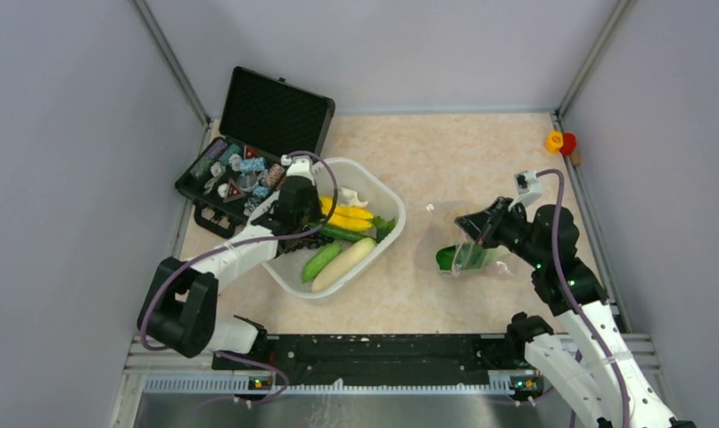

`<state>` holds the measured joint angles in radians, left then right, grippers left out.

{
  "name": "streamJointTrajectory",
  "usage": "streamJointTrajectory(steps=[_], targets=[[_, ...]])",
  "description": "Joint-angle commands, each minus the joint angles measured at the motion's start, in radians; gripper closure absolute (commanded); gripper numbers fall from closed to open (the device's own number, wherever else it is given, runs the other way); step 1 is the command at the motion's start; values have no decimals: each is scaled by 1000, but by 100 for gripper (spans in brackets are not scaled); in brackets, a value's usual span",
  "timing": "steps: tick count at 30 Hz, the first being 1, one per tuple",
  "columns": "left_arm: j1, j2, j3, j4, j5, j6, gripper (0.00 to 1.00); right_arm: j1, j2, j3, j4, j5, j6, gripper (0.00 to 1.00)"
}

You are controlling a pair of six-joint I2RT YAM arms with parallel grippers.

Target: Place the food in the zip-top bag and seal the zipper

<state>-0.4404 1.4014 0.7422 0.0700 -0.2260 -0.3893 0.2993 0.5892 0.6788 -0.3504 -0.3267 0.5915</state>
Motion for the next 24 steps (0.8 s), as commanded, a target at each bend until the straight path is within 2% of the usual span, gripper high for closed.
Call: streamJointTrajectory(steps=[1,12,15,18,21,24], targets=[[-2,-147,-20,63,-34,22,98,9,-18,-5,66,-8,23,100],[-4,-394,-41,-18,-57,77,100,8,-13,-43,129,2,70,100],[-3,-437,-8,-90,7,75,100,8,-11,-41,135,19,72,100],[-8,-462,43,-167,136,33,100,12,-1,-30,131,46,74,100],[-53,-488,71,-190,213,-34,100,34,11,-8,119,105,67,100],[-154,-504,110,-198,171,-57,100,66,30,13,120,159,52,100]])
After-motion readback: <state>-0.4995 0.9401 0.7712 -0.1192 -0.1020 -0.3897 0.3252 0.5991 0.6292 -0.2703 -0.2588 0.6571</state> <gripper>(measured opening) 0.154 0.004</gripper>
